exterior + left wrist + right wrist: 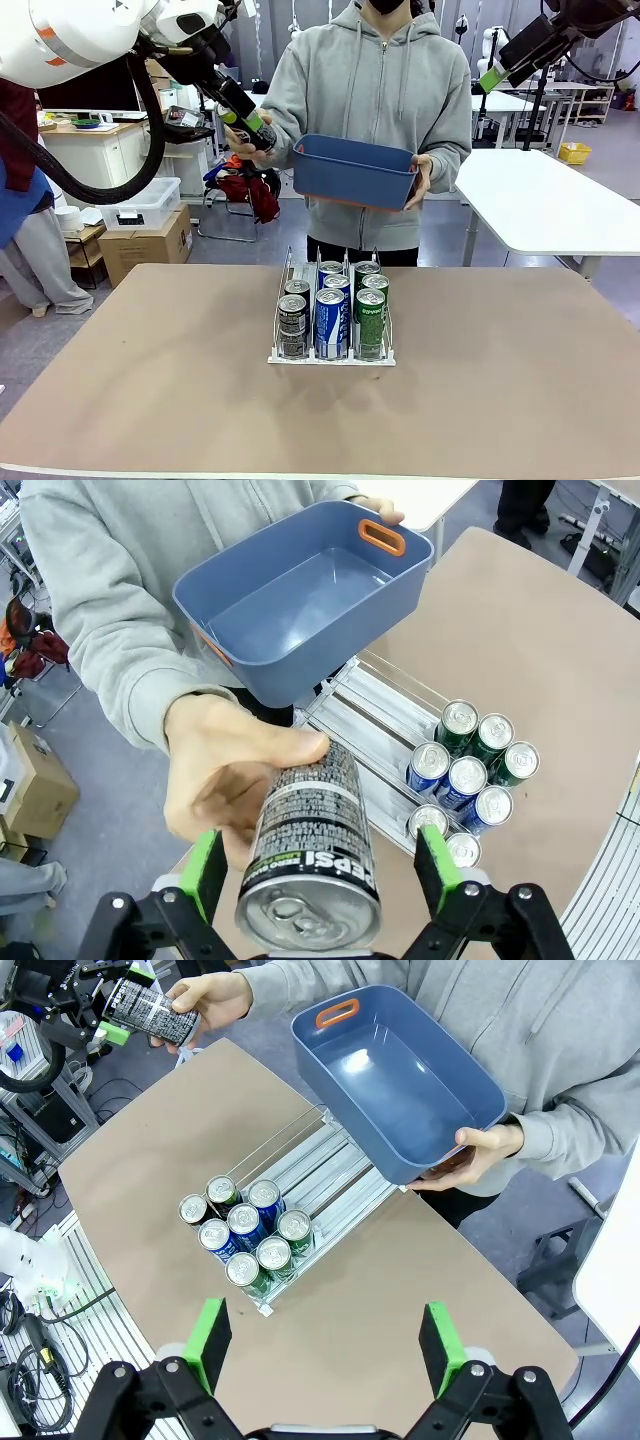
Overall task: Fill the beverage cans into the dispenser.
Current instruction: Pick up the Pepsi coke handed by the human.
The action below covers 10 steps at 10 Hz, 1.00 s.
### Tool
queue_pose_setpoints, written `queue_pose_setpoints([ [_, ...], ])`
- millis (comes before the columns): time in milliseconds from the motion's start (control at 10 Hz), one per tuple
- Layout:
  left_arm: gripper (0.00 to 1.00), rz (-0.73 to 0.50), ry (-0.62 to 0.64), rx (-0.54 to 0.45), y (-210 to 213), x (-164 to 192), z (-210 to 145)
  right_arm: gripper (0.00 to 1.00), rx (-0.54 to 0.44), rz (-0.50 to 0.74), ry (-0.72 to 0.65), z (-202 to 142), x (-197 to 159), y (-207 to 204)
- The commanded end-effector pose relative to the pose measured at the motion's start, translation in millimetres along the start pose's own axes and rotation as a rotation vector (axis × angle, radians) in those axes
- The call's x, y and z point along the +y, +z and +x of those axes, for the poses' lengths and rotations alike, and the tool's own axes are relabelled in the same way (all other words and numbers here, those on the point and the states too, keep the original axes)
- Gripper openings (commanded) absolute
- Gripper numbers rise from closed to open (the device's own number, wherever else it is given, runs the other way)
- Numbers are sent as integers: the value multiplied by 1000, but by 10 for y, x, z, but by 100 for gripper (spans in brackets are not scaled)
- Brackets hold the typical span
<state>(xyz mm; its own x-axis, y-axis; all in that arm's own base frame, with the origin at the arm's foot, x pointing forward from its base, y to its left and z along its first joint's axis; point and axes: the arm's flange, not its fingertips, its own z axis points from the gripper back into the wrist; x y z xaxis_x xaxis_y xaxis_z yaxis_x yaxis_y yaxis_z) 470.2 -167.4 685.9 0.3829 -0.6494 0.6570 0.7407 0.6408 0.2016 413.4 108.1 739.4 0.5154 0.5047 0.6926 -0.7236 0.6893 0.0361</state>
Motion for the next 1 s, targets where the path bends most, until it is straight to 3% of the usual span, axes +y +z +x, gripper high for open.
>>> queue_pose_setpoints([
  [0, 40, 5, 2, 6, -2, 31, -12, 100, -2, -1, -2, -6, -5, 4],
  [100, 40, 7, 15, 3, 12, 30, -20, 100, -2, -1, -2, -6, -5, 4],
  [200, 0, 6, 23, 5, 20, 38, -23, 100, -2, -1, -2, -6, -5, 4],
  [300, 38, 12, 46, -2, 33, 57, -22, 100, -2, -1, -2, -6, -5, 4],
  [400, 0, 10, 63, 3, 37, 61, -27, 100, -2, -1, -2, -6, -5, 4],
  [900, 0, 11, 93, 16, 97, 78, -33, 100, -2, -1, -2, -6, -5, 4],
])
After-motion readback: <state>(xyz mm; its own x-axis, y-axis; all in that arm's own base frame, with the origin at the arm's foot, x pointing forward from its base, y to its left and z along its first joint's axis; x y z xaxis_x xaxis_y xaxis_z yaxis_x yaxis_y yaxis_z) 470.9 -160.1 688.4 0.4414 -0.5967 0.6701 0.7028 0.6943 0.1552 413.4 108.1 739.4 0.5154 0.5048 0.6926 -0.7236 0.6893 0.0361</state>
